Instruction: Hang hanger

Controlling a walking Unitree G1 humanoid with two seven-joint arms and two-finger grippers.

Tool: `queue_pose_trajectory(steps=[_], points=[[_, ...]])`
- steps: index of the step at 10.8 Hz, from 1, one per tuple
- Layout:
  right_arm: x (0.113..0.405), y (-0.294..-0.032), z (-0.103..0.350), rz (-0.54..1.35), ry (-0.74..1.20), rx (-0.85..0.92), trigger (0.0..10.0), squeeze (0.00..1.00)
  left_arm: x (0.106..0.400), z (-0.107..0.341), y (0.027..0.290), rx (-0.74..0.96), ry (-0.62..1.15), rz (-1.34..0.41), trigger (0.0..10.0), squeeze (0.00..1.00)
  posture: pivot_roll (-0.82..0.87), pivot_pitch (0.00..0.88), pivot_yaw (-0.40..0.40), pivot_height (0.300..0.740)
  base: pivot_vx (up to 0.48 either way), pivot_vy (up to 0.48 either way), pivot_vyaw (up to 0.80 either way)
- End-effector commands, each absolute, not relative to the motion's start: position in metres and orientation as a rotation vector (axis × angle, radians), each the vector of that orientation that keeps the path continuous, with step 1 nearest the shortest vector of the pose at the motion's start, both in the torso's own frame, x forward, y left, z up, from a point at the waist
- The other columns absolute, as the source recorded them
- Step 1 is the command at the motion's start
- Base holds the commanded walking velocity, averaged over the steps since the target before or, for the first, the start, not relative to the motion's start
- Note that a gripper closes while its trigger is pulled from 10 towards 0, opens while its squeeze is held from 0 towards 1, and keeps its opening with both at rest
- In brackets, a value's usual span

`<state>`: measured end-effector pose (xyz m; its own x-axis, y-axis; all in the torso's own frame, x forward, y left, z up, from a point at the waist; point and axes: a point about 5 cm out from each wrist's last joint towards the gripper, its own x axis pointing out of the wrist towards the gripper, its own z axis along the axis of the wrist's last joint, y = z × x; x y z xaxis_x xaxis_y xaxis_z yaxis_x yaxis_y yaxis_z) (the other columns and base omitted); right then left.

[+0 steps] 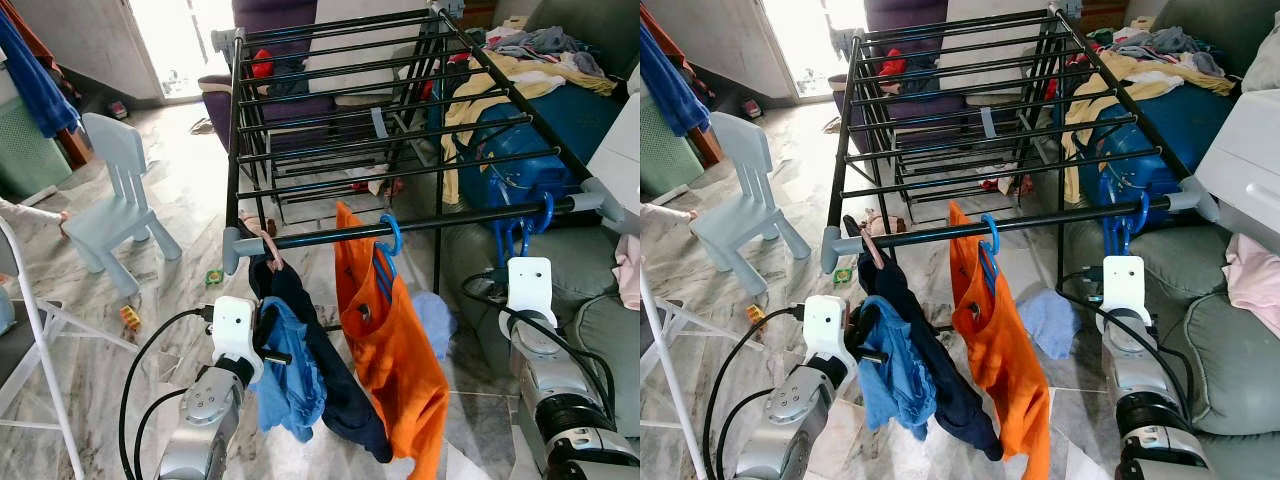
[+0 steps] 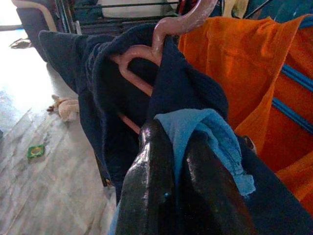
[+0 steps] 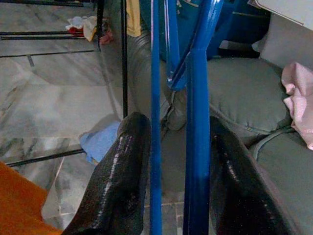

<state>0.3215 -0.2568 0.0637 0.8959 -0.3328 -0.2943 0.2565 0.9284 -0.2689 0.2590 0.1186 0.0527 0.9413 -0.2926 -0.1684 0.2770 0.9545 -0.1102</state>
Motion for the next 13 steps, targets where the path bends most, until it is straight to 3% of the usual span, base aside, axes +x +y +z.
queue_pose_trajectory(steps=[1,8,9,10,12,13], points=[[0.326,-0.255,0.069,-0.312,0.319,-0.215,0.0,0.00,0.262,0.055,0.119,-0.064,0.180,-0.298,10.0,0.00,-0.12,0.000,0.107,0.740,0.000,0.000,0.00],[0.325,-0.264,0.073,-0.330,0.289,-0.233,0.0,0.00,0.264,0.055,0.117,-0.061,0.181,-0.300,10.0,0.00,-0.12,0.000,0.109,0.740,0.000,0.000,0.00],[0.322,-0.266,0.070,-0.329,0.292,-0.238,2.5,0.00,0.264,0.055,0.117,-0.062,0.182,-0.300,10.0,0.00,-0.12,0.000,0.110,0.740,0.000,0.000,0.00],[0.321,-0.264,0.070,-0.296,0.284,-0.230,3.4,0.00,0.264,0.054,0.117,-0.062,0.184,-0.301,10.0,0.00,-0.13,0.000,0.112,0.740,0.000,0.000,0.00],[0.320,-0.254,0.068,-0.205,0.270,-0.237,6.2,0.00,0.265,0.054,0.116,-0.062,0.185,-0.305,10.0,0.00,-0.13,0.000,0.114,0.740,0.000,0.000,0.00],[0.320,-0.250,0.067,-0.177,0.268,-0.243,5.5,0.00,0.266,0.054,0.115,-0.062,0.185,-0.306,10.0,0.00,-0.13,0.000,0.112,0.740,0.000,0.000,0.00]])
